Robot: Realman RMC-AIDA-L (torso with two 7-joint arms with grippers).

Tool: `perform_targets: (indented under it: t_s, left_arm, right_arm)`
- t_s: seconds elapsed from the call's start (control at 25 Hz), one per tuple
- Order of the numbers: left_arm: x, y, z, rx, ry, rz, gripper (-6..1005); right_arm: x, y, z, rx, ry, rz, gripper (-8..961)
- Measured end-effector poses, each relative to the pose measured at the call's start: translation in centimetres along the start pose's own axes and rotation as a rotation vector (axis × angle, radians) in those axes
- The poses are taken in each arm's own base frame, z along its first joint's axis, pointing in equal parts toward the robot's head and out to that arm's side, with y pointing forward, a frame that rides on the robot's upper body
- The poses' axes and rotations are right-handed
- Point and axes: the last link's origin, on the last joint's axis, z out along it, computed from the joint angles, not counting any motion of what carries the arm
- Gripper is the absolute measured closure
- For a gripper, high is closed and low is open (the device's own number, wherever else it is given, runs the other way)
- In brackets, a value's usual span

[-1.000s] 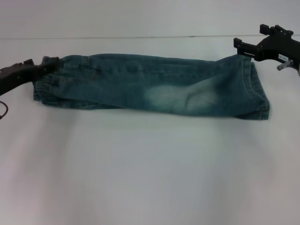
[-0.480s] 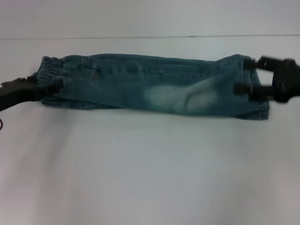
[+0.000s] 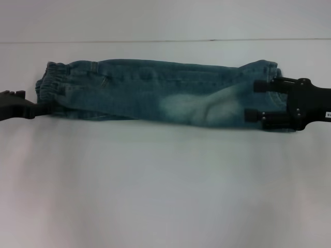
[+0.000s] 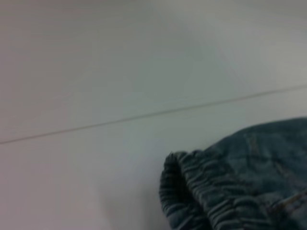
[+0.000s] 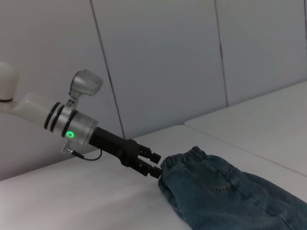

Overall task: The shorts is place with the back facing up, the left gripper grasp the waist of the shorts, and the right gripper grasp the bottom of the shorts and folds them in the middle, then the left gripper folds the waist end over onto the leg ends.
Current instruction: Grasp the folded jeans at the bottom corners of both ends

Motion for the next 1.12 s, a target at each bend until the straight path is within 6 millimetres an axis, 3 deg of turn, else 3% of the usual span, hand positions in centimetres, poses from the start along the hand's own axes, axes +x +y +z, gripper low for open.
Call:
perform_targets:
  t_s: [0.32, 0.92, 1.12]
  left_arm:
    - [0.3, 0.6, 1.7, 0.047, -0.060, 0.111, 124]
    - [0.9, 2.3, 2.7, 0.002, -0.059, 0.235, 158]
    - [0.9, 2.1, 2.4, 0.011, -0.040, 0.228, 429]
  right_arm:
    - [-0.1, 0.3, 0.9, -0.021, 0.007, -0.004, 26]
    - [0.0, -0.5, 1.5, 0.037, 0.011, 0.008, 28]
    - [0.0, -0.8, 1.6, 0.056, 0.016, 0.008, 29]
